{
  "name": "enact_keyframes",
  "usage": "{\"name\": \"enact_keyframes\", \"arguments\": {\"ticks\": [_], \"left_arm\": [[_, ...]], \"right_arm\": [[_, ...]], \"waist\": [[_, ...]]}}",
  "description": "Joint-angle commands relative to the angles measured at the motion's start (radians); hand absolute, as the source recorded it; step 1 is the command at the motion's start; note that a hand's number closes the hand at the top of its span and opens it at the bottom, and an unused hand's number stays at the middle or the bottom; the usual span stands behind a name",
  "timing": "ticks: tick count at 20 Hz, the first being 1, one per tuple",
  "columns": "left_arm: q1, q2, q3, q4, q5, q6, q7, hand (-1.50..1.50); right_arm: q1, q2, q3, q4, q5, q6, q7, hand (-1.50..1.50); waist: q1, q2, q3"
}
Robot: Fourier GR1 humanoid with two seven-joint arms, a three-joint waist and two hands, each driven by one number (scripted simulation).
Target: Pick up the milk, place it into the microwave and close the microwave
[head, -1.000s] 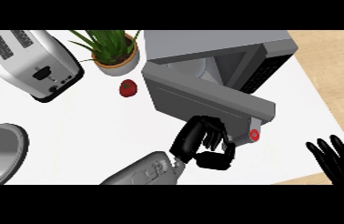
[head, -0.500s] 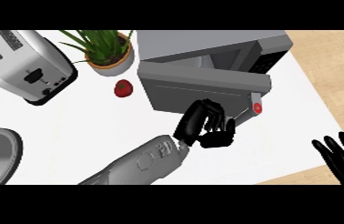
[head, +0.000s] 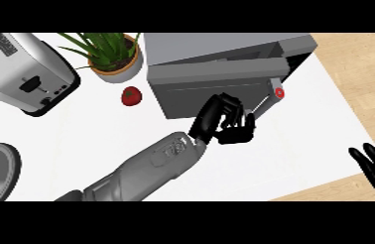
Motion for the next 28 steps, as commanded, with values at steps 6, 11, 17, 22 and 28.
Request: {"name": "enact_keyframes", "arguments": {"ticks": [6,11,17,22,28], "left_arm": [[-0.116,0.001,0.124,0.133,0.122,-0.027,-0.086,1.5],[-0.123,0.001,0.139,0.158,0.201,-0.005,-0.099,1.5],[-0.129,0.001,0.113,0.179,0.215,0.026,-0.173,1.5],[-0.124,0.001,0.1,0.189,0.255,0.037,-0.205,1.5],[-0.14,0.001,0.097,0.196,0.291,0.044,-0.242,1.5]], "right_arm": [[-0.013,-0.012,-0.019,-0.021,-0.043,-0.018,0.025,-1.5],[-0.034,-0.03,-0.024,-0.038,-0.086,-0.005,0.033,-1.5],[-0.051,-0.053,-0.019,-0.045,-0.112,0.013,0.049,-1.5],[-0.046,-0.065,-0.016,-0.074,-0.137,0.023,0.059,-1.5],[-0.042,-0.08,-0.004,-0.077,-0.156,0.045,0.07,-1.5]], "waist": [[-0.007,0.003,0.001],[-0.023,0.007,0.001],[-0.017,0.015,0.001],[-0.034,0.012,0.0],[-0.037,0.016,0.001]]}}
